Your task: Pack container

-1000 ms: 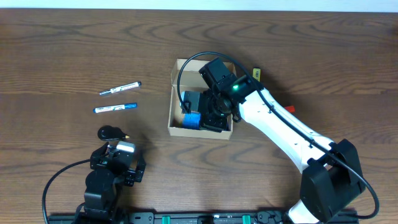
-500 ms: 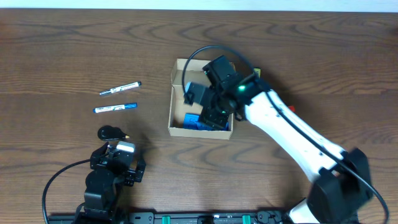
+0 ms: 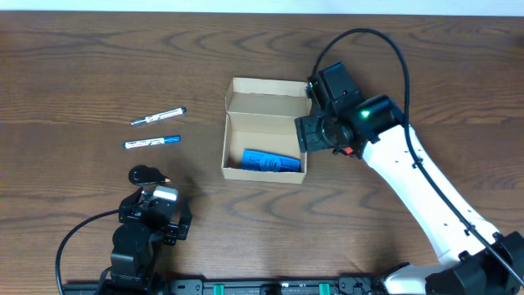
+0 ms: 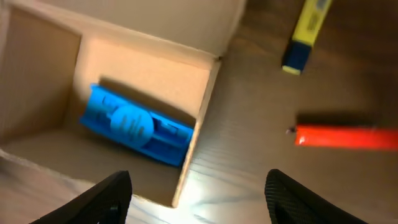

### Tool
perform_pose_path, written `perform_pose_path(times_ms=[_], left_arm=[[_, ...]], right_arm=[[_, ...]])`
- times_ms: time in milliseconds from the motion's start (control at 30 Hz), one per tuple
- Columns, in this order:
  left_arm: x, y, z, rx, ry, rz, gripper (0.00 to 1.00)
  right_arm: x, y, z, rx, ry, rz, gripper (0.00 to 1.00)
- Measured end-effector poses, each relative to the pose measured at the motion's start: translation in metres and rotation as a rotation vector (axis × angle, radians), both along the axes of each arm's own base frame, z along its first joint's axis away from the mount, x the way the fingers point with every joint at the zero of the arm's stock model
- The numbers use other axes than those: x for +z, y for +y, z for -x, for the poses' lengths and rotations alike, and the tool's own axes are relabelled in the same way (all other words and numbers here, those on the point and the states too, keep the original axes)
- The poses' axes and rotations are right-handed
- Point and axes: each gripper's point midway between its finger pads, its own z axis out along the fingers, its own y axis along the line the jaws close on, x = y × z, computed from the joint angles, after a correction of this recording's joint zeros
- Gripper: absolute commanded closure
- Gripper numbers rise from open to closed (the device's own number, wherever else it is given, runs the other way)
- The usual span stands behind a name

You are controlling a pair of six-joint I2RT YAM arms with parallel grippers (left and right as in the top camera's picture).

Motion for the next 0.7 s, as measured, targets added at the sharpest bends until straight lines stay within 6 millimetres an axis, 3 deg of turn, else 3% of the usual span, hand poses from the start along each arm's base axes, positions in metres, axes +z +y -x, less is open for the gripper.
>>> perform_pose_path(times_ms=[367, 700], left_arm=[[0.000, 0.000, 0.000, 0.000, 0.000, 0.000, 0.05], [0.000, 0.000, 0.000, 0.000, 0.000, 0.000, 0.05]], right_arm=[[-0.056, -0.003, 0.001, -0.242, 0.027, -0.071, 0.41], [-0.082, 0.001, -0.008, -0.266, 0.017, -0.089, 0.49]])
